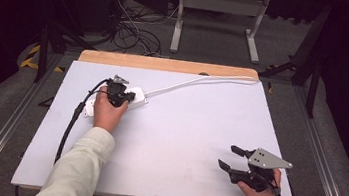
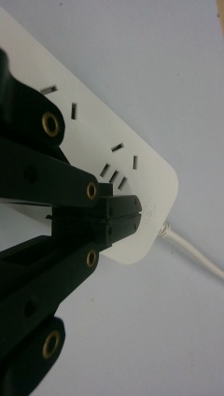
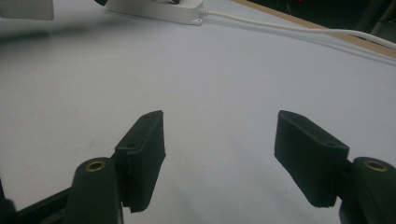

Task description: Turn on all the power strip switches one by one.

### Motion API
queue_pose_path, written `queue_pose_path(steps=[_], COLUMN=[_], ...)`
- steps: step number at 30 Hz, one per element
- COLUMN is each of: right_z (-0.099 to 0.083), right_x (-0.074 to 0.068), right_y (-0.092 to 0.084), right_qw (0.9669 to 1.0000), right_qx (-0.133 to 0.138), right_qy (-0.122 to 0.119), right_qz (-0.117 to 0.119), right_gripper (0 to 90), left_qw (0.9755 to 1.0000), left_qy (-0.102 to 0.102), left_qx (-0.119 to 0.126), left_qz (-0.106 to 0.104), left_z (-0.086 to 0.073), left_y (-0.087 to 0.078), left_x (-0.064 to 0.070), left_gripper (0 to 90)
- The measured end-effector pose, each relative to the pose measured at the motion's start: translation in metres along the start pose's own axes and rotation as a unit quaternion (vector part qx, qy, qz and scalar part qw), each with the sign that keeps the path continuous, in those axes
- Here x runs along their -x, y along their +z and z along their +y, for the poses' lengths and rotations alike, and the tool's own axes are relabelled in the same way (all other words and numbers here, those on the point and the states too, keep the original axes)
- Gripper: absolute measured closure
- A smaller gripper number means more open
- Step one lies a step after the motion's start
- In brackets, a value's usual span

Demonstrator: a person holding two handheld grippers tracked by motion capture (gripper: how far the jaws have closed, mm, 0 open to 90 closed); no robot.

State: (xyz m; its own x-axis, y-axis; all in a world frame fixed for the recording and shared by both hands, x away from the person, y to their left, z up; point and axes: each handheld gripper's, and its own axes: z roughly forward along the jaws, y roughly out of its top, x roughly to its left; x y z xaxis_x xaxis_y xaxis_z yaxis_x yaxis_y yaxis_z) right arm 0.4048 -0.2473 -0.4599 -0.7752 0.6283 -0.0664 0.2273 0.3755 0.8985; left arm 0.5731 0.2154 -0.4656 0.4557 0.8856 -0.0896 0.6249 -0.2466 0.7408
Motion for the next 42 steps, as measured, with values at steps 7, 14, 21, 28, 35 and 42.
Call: queue_pose_path(steps=[7,14,21,28,35,42], right_z=[0.0,0.001,0.001,0.001,0.002,0.002], right_x=[0.001,0.001,-0.001,0.0,-0.002,-0.003], right_y=[-0.001,0.0,0.0,0.0,-0.001,-0.001], right_qw=[1.0,1.0,1.0,1.0,1.0,1.0], right_qx=[0.002,0.002,0.003,0.002,0.002,0.003], right_qy=[0.002,0.003,0.001,0.001,-0.001,-0.002], right_qz=[-0.002,-0.004,-0.007,-0.008,-0.007,-0.009], right_gripper=[34.1,34.0,34.0,34.0,34.0,33.8], left_qw=[0.9995,0.9988,0.9973,0.9945,0.9896,0.9845], left_qy=[0.017,0.028,0.042,0.071,0.083,0.091], left_qx=[-0.013,0.039,0.059,0.073,0.102,0.124], left_qz=[0.024,-0.002,-0.017,-0.025,-0.057,-0.084], left_z=[0.006,0.013,0.013,0.012,0.003,-0.007], left_y=[-0.007,-0.038,-0.055,-0.068,-0.09,-0.114], left_x=[0.008,0.008,0.015,0.025,0.039,0.054], left_gripper=[90.0,89.6,87.9,73.9,58.2,37.0])
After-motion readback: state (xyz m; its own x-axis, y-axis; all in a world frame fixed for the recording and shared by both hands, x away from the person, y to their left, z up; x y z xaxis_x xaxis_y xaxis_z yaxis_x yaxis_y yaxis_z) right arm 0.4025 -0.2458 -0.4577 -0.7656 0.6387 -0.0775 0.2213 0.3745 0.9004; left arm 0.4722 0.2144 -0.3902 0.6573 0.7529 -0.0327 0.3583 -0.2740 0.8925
